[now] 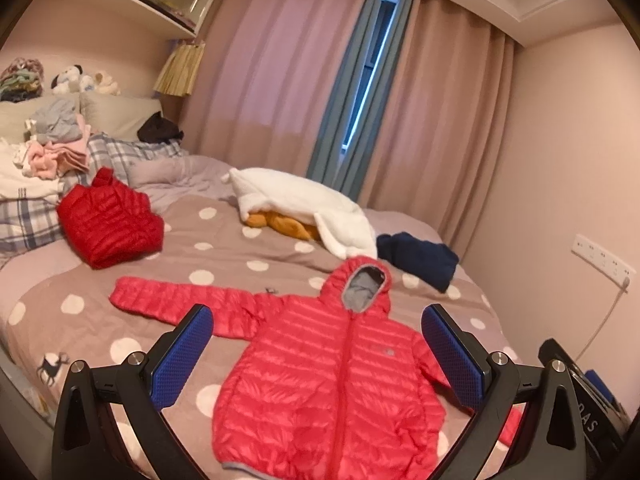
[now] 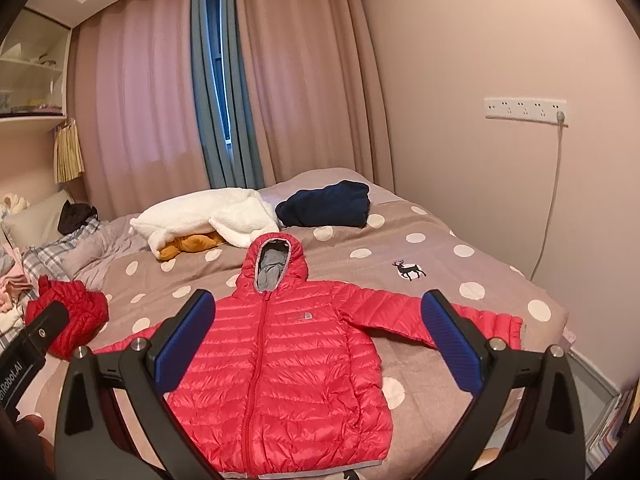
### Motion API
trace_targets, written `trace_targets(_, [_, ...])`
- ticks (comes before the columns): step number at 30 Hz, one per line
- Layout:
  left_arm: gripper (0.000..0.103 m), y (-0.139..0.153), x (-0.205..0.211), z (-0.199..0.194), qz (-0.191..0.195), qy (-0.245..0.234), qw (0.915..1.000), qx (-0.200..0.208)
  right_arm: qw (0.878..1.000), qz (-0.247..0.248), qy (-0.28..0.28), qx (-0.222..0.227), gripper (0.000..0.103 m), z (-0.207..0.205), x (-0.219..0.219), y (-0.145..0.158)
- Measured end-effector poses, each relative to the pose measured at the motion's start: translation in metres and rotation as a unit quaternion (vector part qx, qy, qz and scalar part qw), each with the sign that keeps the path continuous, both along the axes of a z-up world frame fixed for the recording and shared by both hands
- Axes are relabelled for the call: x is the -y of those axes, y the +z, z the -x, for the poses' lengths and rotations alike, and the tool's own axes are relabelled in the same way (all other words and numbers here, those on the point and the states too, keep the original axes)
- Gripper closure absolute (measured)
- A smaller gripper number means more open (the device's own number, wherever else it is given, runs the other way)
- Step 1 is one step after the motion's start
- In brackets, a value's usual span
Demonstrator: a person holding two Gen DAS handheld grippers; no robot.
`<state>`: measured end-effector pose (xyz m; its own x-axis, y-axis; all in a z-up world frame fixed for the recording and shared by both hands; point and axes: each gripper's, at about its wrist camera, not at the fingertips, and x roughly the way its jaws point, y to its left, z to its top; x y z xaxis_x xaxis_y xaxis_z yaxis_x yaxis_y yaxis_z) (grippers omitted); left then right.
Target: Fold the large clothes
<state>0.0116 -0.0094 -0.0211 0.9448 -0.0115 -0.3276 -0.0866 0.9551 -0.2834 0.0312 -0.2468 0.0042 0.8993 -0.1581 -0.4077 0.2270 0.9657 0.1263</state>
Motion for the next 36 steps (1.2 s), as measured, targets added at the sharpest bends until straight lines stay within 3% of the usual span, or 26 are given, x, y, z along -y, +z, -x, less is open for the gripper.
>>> trace_targets(12, [0.000,-0.011,0.011,0.004,-0.026,-0.034,0.9991,0.001,1.000,-0.011,0.004,-0.014,0.000,0.007,-0.001,-0.019])
trace_targets(26, [0.000,-0.009,0.005,0.008,-0.024,-0.027,0.9992,0.019,1.000,-0.007,0.015,0.008,0.000,0.012,-0.006,-0.014])
trace_targets(36, [0.000,-0.013,0.006,0.003,-0.027,-0.022,0.9993,0.008,1.000,-0.008,0.024,0.003,0.000,0.007,-0.010,-0.018])
